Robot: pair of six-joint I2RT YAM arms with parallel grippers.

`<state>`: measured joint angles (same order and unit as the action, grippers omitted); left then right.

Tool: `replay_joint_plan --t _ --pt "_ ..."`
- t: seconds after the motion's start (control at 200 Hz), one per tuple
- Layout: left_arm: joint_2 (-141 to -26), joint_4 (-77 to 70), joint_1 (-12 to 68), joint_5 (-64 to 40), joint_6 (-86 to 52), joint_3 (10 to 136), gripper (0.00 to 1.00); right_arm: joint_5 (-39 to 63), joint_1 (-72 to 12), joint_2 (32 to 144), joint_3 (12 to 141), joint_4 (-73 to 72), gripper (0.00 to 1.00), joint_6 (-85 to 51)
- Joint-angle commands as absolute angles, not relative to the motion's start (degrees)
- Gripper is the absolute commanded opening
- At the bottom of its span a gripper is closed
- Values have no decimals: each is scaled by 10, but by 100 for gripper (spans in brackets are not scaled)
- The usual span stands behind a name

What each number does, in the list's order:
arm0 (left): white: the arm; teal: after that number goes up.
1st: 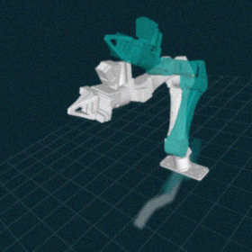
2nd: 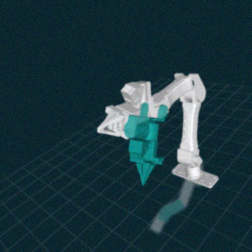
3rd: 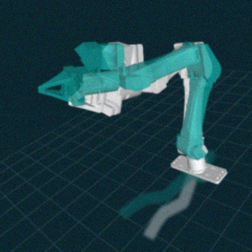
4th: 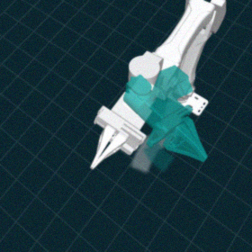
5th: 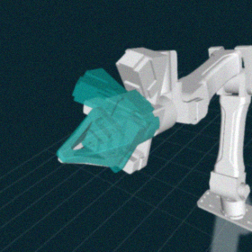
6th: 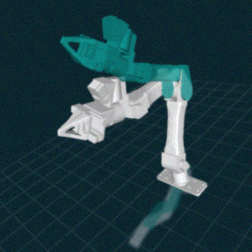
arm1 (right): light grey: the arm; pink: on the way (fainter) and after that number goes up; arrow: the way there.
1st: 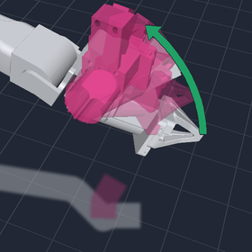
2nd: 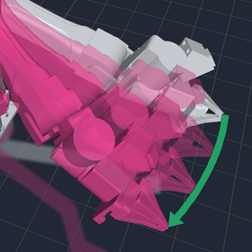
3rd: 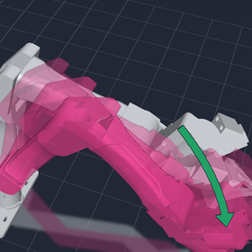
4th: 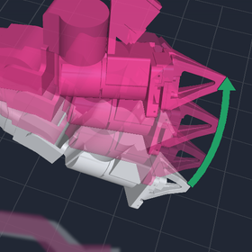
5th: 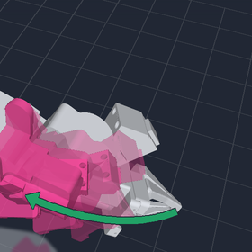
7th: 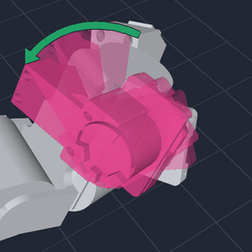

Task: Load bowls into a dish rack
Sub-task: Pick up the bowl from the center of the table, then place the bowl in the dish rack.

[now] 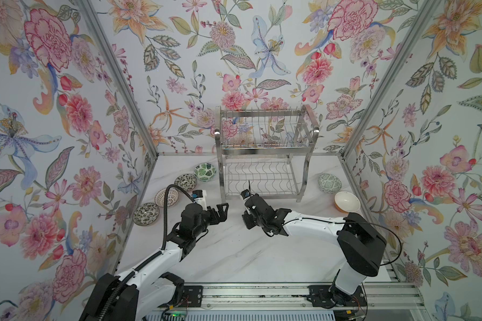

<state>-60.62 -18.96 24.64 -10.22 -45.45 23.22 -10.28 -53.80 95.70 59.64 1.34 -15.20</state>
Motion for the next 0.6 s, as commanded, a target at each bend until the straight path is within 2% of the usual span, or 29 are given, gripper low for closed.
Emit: replay_joint_plan --t 0.0,0.2,0.596 --pt "-605 -222 245 -96 -448 238 99 -46 -511 899 573 -89 6 -146" --pt "-601 -226 252 -76 -411 254 99 37 -452 874 526 -234 2 -171" --pt "-590 -248 277 7 -315 278 99 168 -390 959 516 -438 0 -195"
